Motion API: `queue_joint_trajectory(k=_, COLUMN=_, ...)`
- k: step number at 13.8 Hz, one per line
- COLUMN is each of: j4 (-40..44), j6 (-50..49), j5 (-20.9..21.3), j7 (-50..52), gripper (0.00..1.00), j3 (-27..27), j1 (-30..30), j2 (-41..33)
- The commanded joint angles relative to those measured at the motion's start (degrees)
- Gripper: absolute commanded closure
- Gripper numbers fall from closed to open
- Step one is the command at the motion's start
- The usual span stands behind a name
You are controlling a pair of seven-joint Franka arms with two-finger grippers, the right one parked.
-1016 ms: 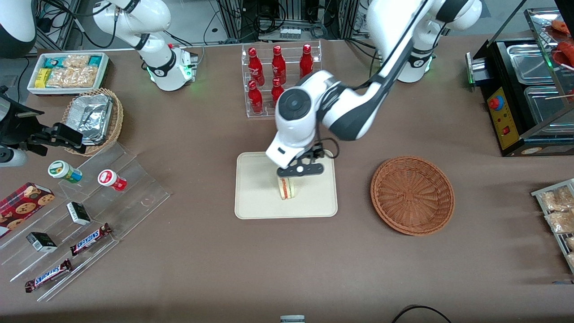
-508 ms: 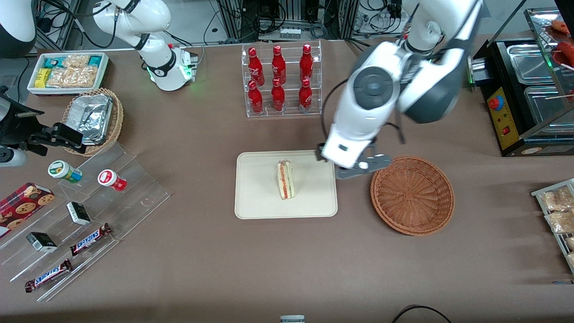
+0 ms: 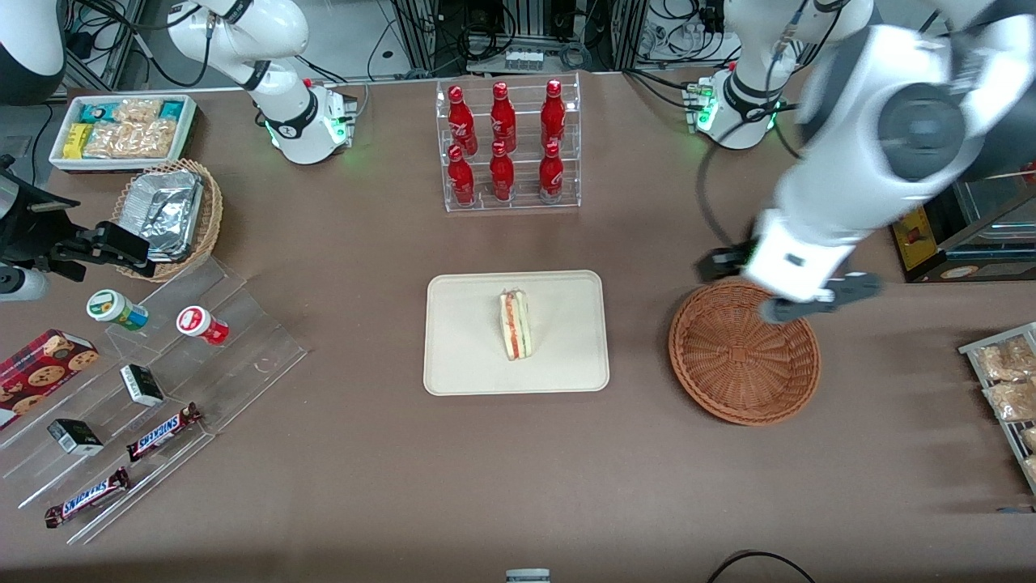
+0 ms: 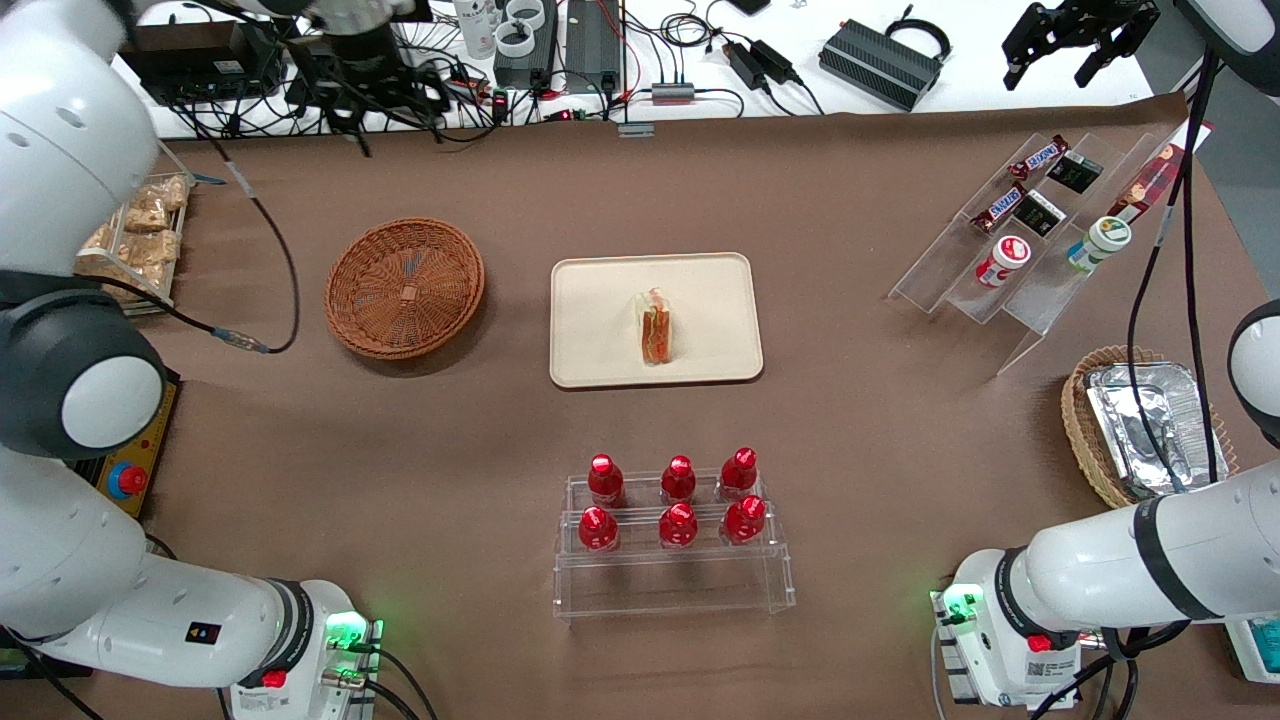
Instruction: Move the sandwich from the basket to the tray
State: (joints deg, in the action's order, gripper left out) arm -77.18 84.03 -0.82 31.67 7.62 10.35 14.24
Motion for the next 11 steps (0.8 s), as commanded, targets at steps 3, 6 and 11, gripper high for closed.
queue_joint_trajectory(k=3, j4=-1.74, j6=-2.99, j5=-1.02, j7=-15.2, gripper=0.01, j3=0.64, j1=-9.72, j2=-2.9)
queue_joint_trajectory(k=6, j4=-7.6, j6=-2.56, j5=-0.85, j7=-27.06, gripper=0.01, j3=0.47, j1=-12.54, j2=-8.33)
queue_joint_trajectory(k=11, j4=-7.46, j6=-2.64, j5=-0.76, j7=-30.27, gripper=0.01, j3=-2.78, j1=-11.67, j2=-10.12)
